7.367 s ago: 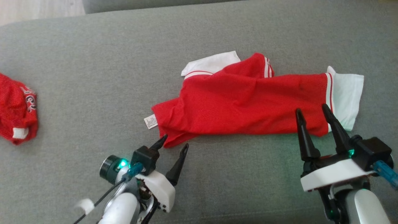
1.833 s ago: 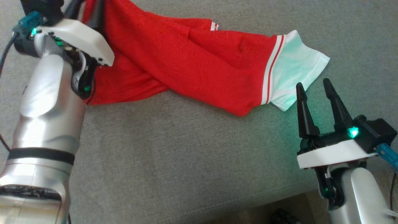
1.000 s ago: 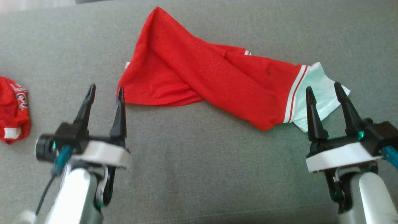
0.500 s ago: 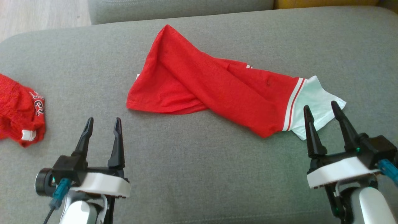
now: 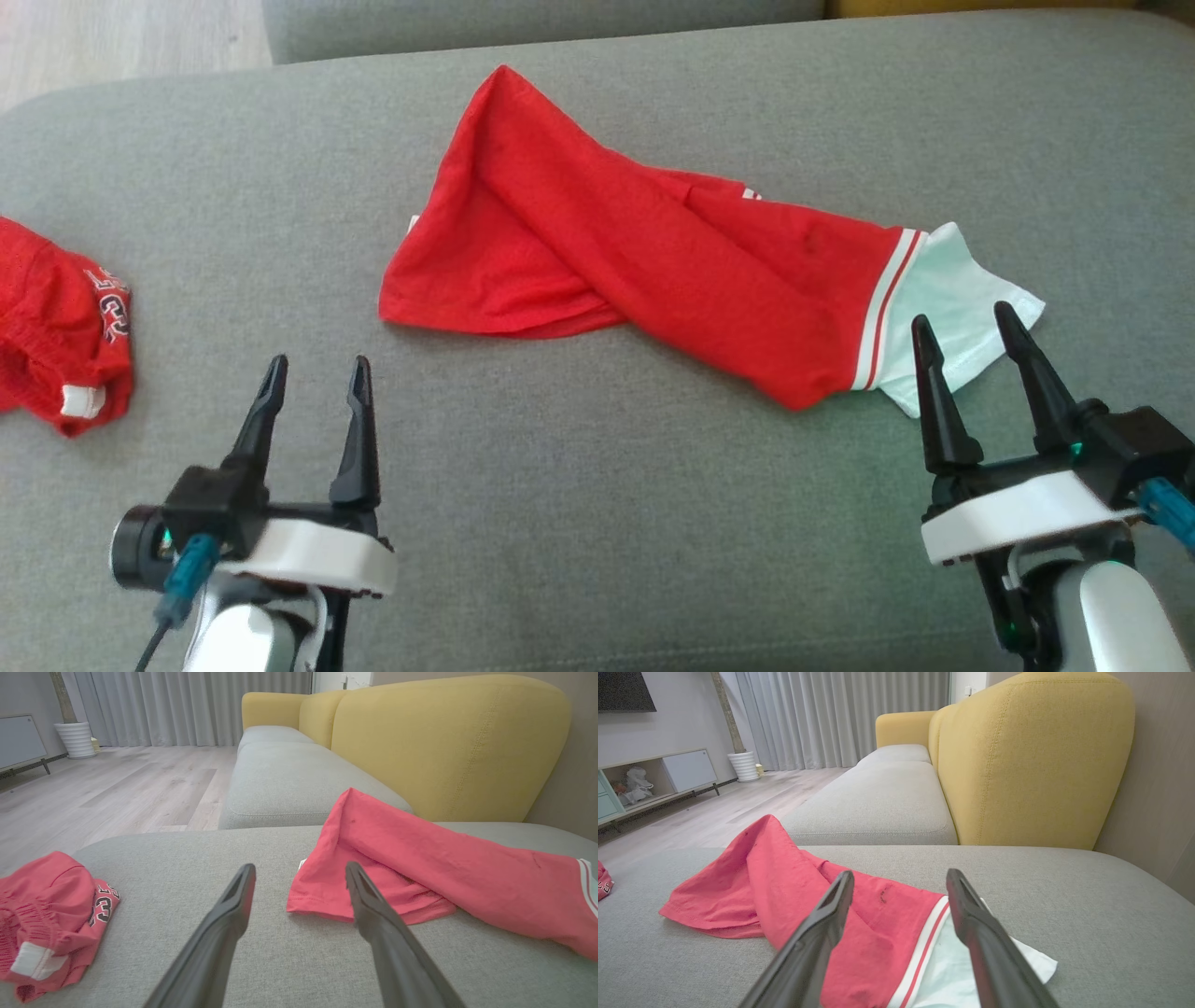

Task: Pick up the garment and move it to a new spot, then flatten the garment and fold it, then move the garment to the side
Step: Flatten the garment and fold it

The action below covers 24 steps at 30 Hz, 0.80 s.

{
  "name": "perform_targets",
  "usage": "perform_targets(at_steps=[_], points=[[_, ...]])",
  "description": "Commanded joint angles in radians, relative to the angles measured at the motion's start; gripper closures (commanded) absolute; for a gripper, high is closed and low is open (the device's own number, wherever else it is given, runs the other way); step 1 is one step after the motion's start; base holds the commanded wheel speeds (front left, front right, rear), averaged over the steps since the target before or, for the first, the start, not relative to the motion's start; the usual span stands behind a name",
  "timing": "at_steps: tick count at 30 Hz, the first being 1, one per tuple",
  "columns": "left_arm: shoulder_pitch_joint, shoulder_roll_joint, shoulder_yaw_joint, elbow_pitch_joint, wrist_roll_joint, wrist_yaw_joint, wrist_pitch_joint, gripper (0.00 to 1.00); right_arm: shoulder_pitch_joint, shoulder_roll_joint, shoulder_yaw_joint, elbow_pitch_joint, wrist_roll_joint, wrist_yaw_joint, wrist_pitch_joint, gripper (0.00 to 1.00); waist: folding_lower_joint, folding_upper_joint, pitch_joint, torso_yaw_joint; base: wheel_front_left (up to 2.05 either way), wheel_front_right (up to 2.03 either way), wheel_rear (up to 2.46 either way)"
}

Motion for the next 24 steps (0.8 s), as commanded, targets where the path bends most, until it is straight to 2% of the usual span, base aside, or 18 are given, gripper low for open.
perform_targets(at_steps=[1, 4, 10, 16, 24], points=[[-0.052, 0.02, 0.024, -0.039, -0.007, -0.001, -0.002, 0.0, -0.02, -0.005, 0.023, -0.036, 0.009, 0.007, -0.003, 0.0, 0.0001, 0.0, 0.003, -0.001, 0.0, 0.0, 0.0], [-0.092, 0.016, -0.002, -0.035, -0.004, -0.023, 0.007, 0.0, -0.026, -0.004, 0.024, -0.038, 0.011, 0.007, -0.006, 0.0, 0.0001, 0.0, 0.02, -0.002, 0.0, 0.0, 0.0], [-0.255, -0.005, -0.094, 0.043, 0.004, -0.115, 0.065, 0.0, -0.057, 0.0, 0.037, -0.039, 0.017, 0.007, -0.007, 0.0, 0.0001, 0.0, 0.08, -0.023, 0.0, 0.0, 0.0], [-0.408, -0.041, -0.163, 0.243, 0.0, -0.195, 0.132, 0.0, -0.088, 0.006, 0.061, -0.026, 0.022, 0.007, -0.02, 0.0, 0.0001, 0.0, 0.134, -0.07, 0.0, 0.0, 0.0], [-0.521, -0.064, -0.215, 0.501, -0.007, -0.244, 0.131, 0.0, -0.106, 0.013, 0.071, 0.011, 0.037, 0.007, -0.048, 0.0, 0.0001, 0.0, 0.169, -0.112, 0.0, 0.0, 0.0]])
